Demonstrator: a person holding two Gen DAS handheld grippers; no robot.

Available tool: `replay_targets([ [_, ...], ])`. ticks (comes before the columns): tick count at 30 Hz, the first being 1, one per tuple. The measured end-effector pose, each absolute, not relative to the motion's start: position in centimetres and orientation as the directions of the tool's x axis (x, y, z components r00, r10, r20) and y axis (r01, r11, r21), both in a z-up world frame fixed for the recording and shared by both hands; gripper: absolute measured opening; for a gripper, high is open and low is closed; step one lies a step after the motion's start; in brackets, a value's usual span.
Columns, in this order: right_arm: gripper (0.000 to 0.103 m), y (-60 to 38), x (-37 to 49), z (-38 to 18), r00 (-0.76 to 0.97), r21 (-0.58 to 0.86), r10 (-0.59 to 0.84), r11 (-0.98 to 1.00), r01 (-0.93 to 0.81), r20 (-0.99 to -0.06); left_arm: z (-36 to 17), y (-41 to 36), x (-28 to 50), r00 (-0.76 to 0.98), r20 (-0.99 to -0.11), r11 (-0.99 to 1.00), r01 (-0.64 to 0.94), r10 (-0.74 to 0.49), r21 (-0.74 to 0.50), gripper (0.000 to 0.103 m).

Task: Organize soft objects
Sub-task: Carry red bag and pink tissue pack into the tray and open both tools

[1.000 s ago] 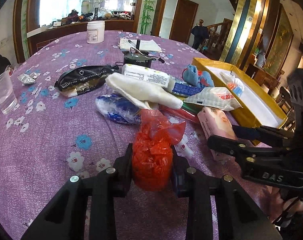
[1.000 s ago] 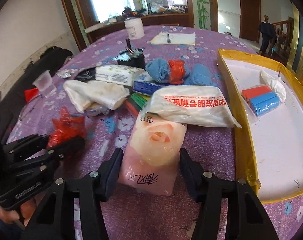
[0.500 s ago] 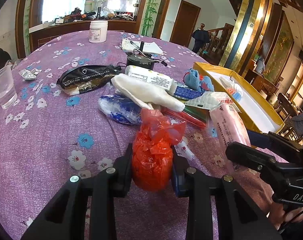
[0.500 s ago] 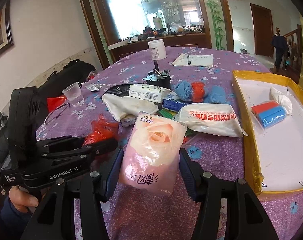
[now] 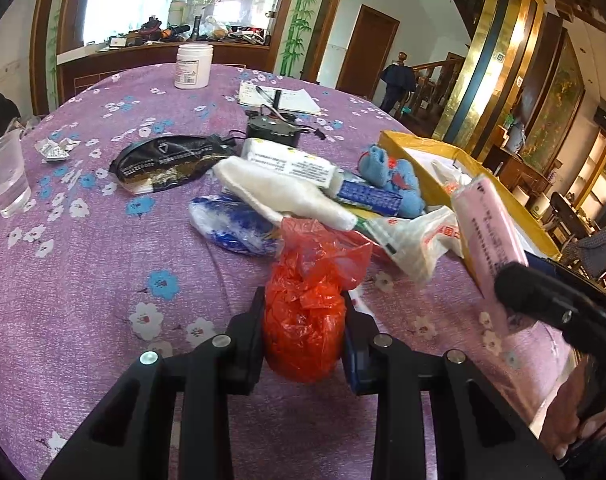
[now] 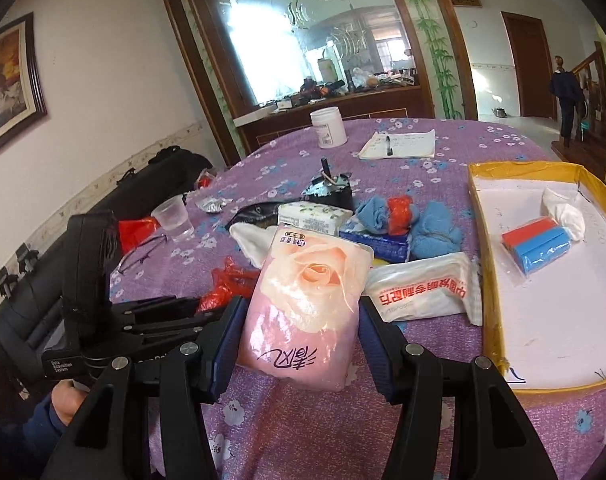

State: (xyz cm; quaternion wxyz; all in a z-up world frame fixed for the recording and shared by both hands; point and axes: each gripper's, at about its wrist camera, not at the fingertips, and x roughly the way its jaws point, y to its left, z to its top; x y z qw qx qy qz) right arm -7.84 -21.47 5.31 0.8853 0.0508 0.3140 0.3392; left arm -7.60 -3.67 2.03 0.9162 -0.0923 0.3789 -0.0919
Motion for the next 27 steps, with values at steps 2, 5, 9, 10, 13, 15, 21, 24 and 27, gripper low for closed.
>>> replay_targets([
  [2, 0.060, -22.3, -7.9, 5.6, 0.576, 0.322, 0.643, 0.759, -0.566, -0.505, 2.4, -4.2, -7.5, 0.692, -0.677, 0.963, 0.109, -0.251, -0.246, 0.030],
  [5, 0.060, -23.5, -7.8, 6.1, 0.577, 0.357, 0.661, 0.748, -0.560, -0.480, 3.2, -5.0, -7.3, 0.692, -0.671, 0.961, 0.128, -0.264, -0.247, 0.030],
  [9, 0.060, -25.8, -7.7, 7.0, 0.587, 0.402, 0.684, 0.729, -0.554, -0.433, 4.6, -6.6, -7.0, 0.694, -0.660, 0.956, 0.168, -0.289, -0.242, 0.030],
  [10, 0.060, -26.4, -7.7, 7.2, 0.593, 0.413, 0.686, 0.728, -0.548, -0.421, 4.8, -6.9, -6.9, 0.693, -0.658, 0.954, 0.176, -0.295, -0.242, 0.030],
  [13, 0.060, -28.4, -7.4, 7.8, 0.629, 0.428, 0.667, 0.743, -0.515, -0.400, 5.6, -8.4, -6.3, 0.689, -0.652, 0.948, 0.210, -0.317, -0.239, 0.030],
  [15, 0.060, -29.8, -7.2, 8.1, 0.652, 0.431, 0.647, 0.757, -0.490, -0.395, 6.1, -9.6, -5.9, 0.683, -0.649, 0.943, 0.233, -0.334, -0.239, 0.030],
  [21, 0.060, -33.9, -6.0, 7.9, 0.716, 0.447, 0.570, 0.805, -0.389, -0.403, 7.3, -14.0, -4.6, 0.663, -0.643, 0.922, 0.316, -0.382, -0.223, 0.030],
  [24, 0.060, -35.7, -5.4, 7.5, 0.737, 0.456, 0.534, 0.823, -0.339, -0.415, 7.4, -16.7, -3.7, 0.645, -0.648, 0.910, 0.356, -0.405, -0.214, 0.030],
  [27, 0.060, -37.4, -4.5, 6.8, 0.745, 0.459, 0.493, 0.843, -0.281, -0.449, 7.2, -19.0, -3.0, 0.623, -0.656, 0.897, 0.388, -0.426, -0.213, 0.030],
])
